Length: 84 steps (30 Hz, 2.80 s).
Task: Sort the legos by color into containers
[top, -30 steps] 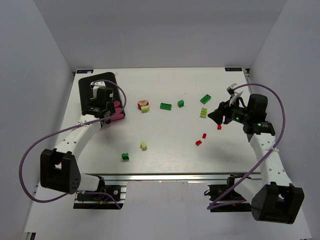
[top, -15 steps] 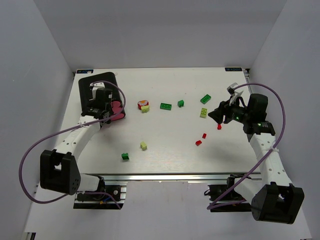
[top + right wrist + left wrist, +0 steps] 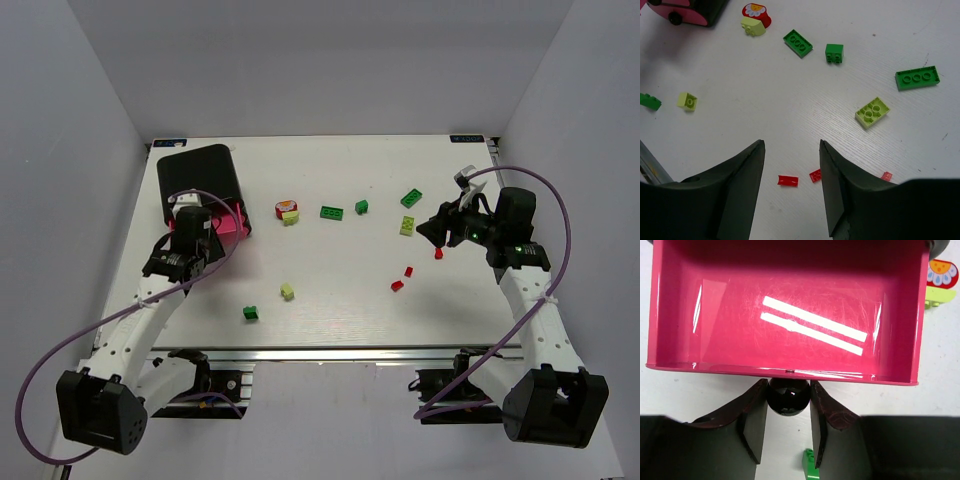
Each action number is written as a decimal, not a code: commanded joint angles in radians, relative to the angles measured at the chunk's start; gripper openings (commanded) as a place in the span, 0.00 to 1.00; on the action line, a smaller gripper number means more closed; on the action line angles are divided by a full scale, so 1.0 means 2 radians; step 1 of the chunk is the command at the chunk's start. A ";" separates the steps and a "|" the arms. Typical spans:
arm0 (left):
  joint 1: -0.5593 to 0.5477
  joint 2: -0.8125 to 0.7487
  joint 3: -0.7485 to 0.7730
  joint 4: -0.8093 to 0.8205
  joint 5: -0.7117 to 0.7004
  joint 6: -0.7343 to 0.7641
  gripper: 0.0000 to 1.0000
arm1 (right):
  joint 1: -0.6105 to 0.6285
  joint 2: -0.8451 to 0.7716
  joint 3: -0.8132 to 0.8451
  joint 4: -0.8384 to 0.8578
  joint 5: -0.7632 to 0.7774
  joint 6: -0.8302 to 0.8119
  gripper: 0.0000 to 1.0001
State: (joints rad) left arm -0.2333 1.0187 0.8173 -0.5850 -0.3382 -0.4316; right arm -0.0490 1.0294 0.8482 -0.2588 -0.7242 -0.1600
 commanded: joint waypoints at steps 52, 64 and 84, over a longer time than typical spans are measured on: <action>-0.058 -0.094 -0.092 -0.115 0.237 -0.140 0.83 | 0.011 0.021 0.002 0.011 -0.016 -0.014 0.58; -0.123 -0.041 -0.093 -0.086 0.125 -0.207 0.85 | 0.013 0.011 0.006 0.005 -0.024 -0.017 0.58; -0.209 0.024 -0.121 -0.050 0.016 -0.241 0.70 | 0.011 0.008 0.008 0.001 -0.028 -0.023 0.59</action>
State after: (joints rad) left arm -0.6361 1.0592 0.5552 -0.7147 -0.2405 -0.8997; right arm -0.0296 1.0637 0.8482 -0.2623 -0.7631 -0.1917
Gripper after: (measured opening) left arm 0.718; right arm 0.588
